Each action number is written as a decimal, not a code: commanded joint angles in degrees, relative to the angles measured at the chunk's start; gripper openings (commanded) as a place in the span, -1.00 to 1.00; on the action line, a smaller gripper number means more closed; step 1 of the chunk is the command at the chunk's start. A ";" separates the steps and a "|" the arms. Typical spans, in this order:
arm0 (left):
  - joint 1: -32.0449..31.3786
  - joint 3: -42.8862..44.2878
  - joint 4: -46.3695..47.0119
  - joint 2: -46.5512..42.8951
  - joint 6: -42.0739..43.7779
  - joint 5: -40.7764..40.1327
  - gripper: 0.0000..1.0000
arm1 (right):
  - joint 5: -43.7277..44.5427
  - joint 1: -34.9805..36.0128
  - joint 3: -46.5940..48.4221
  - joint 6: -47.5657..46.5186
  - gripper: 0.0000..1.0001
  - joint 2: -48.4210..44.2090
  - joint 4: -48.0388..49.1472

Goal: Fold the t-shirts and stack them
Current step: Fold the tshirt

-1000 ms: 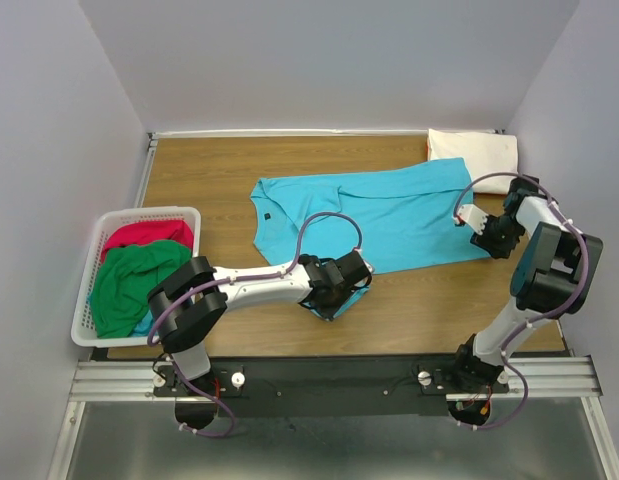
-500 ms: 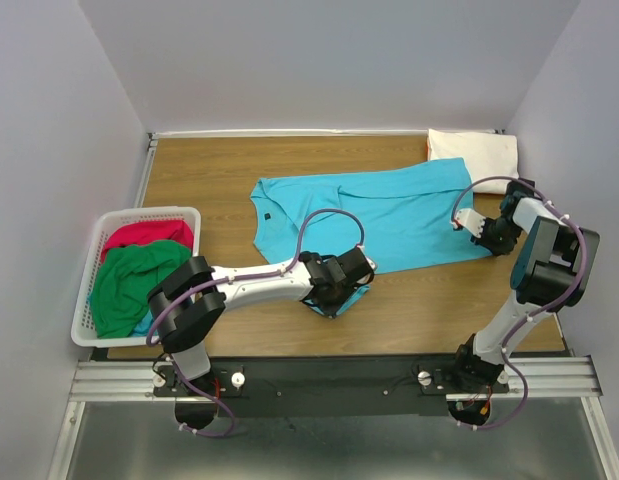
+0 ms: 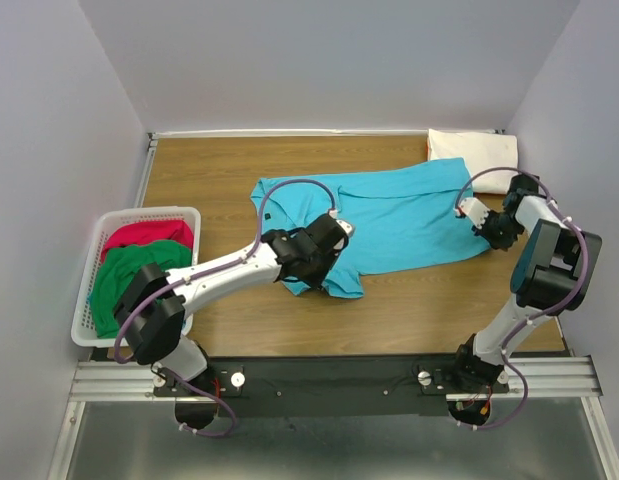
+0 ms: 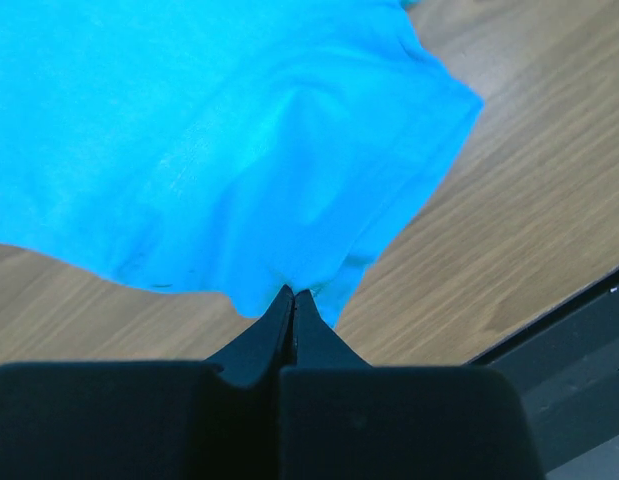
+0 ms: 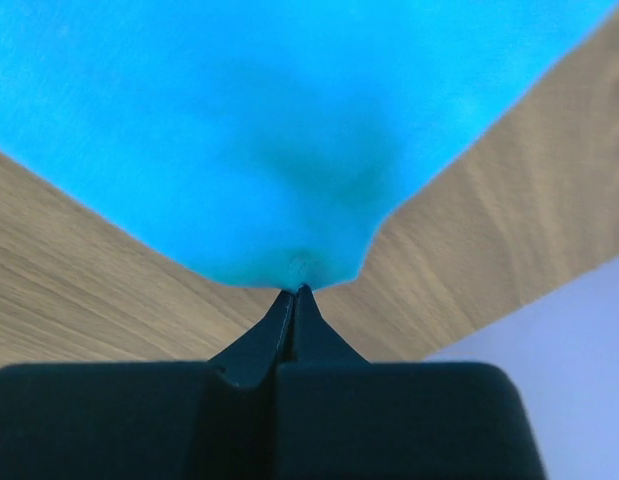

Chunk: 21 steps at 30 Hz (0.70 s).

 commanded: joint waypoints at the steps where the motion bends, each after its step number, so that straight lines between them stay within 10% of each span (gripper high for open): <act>1: 2.70 2.53 -0.73 -2.90 2.37 0.38 -1.00 | -4.81 -0.16 3.52 5.27 -0.99 -2.30 -0.26; 21: 15.89 18.61 -0.12 1.84 11.42 1.35 -1.00 | -12.55 -0.16 16.45 22.58 -0.99 4.03 -1.24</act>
